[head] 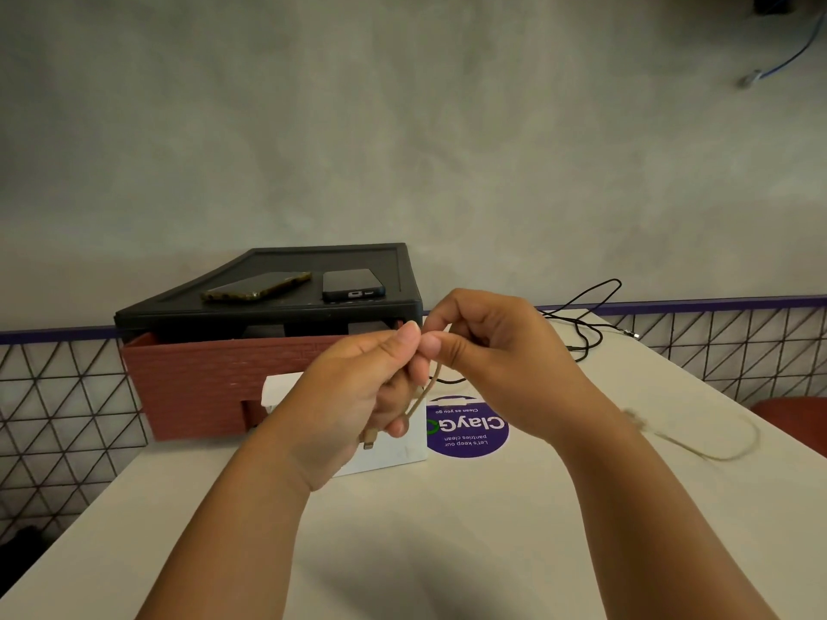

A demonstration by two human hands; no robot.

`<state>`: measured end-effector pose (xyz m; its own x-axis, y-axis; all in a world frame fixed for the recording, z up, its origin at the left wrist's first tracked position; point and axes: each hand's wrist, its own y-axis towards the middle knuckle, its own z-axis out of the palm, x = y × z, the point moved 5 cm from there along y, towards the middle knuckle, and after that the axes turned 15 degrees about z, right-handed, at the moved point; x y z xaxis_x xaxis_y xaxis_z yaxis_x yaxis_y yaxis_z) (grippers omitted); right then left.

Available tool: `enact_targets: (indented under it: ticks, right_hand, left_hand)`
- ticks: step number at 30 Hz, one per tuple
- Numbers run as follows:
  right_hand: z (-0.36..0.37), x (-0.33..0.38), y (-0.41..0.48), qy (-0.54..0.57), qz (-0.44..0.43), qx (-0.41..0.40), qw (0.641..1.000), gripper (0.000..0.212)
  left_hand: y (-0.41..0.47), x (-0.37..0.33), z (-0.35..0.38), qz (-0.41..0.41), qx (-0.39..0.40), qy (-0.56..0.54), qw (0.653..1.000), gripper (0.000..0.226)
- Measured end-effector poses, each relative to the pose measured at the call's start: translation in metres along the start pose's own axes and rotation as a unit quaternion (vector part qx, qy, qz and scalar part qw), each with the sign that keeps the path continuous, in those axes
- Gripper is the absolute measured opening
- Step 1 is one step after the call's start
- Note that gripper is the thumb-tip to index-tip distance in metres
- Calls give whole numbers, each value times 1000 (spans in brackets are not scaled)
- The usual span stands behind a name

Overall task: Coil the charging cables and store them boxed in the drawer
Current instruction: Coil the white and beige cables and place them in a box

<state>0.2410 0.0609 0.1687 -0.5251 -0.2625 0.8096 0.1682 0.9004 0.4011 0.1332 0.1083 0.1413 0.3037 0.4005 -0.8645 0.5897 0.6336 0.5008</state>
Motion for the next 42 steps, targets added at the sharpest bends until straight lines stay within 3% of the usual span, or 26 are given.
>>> enact_targets:
  ticks: [4, 9, 21, 23, 26, 31, 35, 39, 42]
  right_hand:
    - [-3, 4, -1, 42, -4, 16, 999, 15]
    - [-3, 2, 0, -41, -5, -4, 999, 21]
    - [-6, 1, 3, -53, -4, -35, 998, 26]
    - [-7, 0, 3, -48, -2, -46, 998, 28]
    - [-9, -10, 7, -74, 30, -59, 995, 27]
    - [15, -22, 8, -154, 86, 22, 984, 26]
    - [38, -18, 4, -211, 71, 83, 971, 28]
    - [42, -18, 1, -237, 83, 107, 962, 25]
    - [43, -15, -2, -251, 79, 129, 956, 26]
  left_hand:
    - [-1, -3, 6, -14, 3, -119, 993, 34]
    - [-1, 0, 9, -24, 6, -120, 992, 33]
    - [0, -3, 4, -7, -10, -217, 976, 35]
    - [1, -4, 2, 17, 24, -283, 959, 34]
    - [3, -17, 0, 38, 137, -470, 871, 36]
    - [4, -22, -21, 112, 52, -386, 914, 37]
    - [3, -18, -22, 116, -96, -224, 963, 37]
    - [4, -18, -14, 127, -104, -114, 980, 40]
    - [6, -13, -10, 134, -89, -79, 984, 27]
